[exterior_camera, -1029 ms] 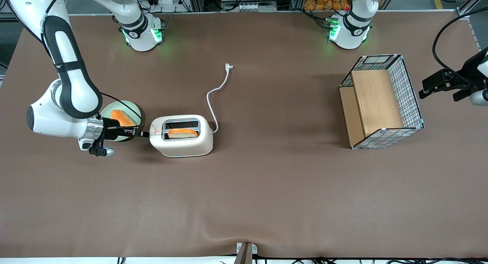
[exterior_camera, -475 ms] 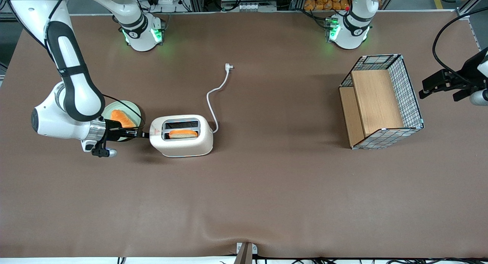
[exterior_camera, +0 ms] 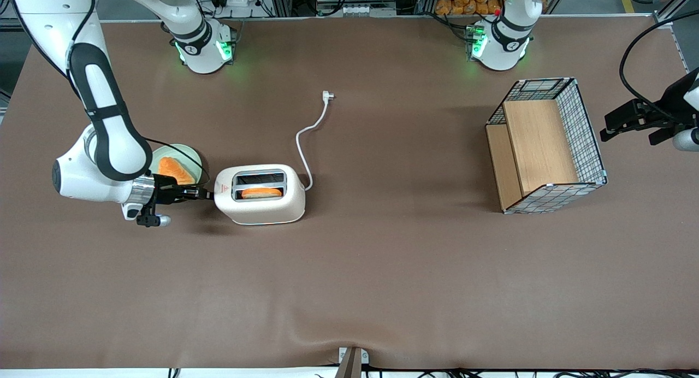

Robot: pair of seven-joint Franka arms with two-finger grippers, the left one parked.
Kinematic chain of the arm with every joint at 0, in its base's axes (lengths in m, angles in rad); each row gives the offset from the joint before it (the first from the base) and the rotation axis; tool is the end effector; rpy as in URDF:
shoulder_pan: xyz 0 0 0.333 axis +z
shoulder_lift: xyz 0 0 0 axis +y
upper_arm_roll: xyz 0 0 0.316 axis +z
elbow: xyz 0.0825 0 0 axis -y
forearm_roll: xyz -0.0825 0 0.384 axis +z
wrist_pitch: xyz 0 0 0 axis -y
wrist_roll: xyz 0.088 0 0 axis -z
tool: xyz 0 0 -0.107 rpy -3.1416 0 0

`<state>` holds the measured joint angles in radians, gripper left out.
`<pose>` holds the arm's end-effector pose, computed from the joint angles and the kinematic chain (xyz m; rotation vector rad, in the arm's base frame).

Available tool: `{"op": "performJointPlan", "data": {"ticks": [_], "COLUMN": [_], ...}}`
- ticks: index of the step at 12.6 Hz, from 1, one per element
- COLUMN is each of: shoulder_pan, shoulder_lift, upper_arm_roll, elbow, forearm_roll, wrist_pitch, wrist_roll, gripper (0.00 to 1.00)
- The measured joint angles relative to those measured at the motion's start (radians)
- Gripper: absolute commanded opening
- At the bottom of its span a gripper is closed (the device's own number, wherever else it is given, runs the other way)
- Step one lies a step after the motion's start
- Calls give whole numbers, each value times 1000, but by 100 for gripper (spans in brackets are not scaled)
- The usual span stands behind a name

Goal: Press toaster button with right arm

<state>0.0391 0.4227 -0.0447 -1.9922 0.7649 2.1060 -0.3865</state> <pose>0.5829 0.0299 0.2348 -2.5148 0.1551 0.2223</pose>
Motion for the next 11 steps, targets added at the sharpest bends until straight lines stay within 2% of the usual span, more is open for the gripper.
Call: {"op": "performJointPlan", "data": {"ticks": [11], "shoulder_pan": [-4], "shoulder_lift": [15], "upper_arm_roll": [-6], "elbow": [0], "forearm_roll": [40], "wrist_pitch": [1], "wrist_roll": [-60], "gripper": [0]}}
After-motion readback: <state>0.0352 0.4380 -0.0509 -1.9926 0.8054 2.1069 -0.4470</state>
